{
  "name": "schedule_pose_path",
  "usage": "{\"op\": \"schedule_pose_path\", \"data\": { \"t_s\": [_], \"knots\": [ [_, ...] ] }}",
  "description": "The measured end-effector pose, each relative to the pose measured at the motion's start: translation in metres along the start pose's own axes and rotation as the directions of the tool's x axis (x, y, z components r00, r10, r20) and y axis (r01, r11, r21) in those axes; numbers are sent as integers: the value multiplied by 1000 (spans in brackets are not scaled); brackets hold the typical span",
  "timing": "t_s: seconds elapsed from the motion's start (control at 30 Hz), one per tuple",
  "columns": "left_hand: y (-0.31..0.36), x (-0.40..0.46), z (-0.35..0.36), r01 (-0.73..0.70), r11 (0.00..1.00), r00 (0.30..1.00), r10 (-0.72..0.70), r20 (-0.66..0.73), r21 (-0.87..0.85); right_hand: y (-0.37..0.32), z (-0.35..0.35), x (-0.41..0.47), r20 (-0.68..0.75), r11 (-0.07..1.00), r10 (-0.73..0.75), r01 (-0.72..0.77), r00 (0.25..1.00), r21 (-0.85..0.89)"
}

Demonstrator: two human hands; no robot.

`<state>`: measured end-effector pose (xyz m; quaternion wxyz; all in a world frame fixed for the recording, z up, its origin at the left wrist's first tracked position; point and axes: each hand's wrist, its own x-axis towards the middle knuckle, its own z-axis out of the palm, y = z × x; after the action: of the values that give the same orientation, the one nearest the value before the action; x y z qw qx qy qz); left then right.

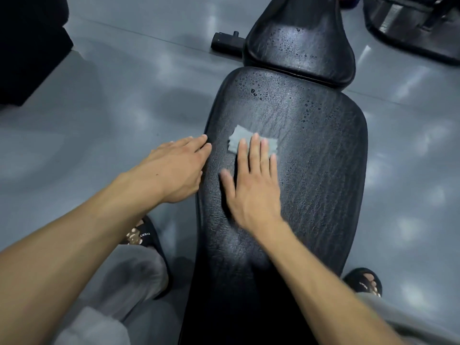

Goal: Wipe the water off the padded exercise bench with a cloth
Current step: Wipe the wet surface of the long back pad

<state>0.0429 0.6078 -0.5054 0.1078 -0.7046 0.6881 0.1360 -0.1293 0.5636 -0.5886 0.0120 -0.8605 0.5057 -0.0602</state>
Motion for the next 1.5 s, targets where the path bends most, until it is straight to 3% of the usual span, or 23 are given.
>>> {"op": "schedule_pose_path", "data": {
  "t_s": [0.13,0.23,0.33,0.43,0.53,0.73,1.07,1.3,1.43,1.5],
  "knots": [
    [-3,-3,-6,28,999,997,-29,70,19,-26,9,-97,89,979,-198,192,976,67],
    [-6,-5,-6,35,999,994,-37,103,17,-22,12,-96,80,957,-289,287,954,40],
    [-8,-6,-8,59,998,994,-56,96,-29,-19,9,-25,18,962,-272,272,962,24],
    [-15,-5,-11,96,994,993,-91,76,-59,-29,1,35,4,987,-156,156,988,29],
    [-28,-4,-13,135,988,986,-126,111,-78,-42,8,15,-7,990,-132,133,991,39],
    [-39,0,-17,161,980,981,-147,125,-113,-46,15,-109,135,948,-317,318,939,17],
    [-41,4,-24,178,948,984,-169,58,-264,-61,0,13,62,983,-158,163,986,-87],
    [-20,-1,-19,121,942,991,-96,93,-312,-73,3,-90,199,961,-210,240,957,-137],
    [-9,5,-24,98,914,991,-53,125,-393,-66,-7,-30,201,946,-211,251,957,-206],
    [-9,11,-24,111,895,994,-96,56,-431,-56,-11,21,239,929,-201,262,950,-260]
  ]
}}
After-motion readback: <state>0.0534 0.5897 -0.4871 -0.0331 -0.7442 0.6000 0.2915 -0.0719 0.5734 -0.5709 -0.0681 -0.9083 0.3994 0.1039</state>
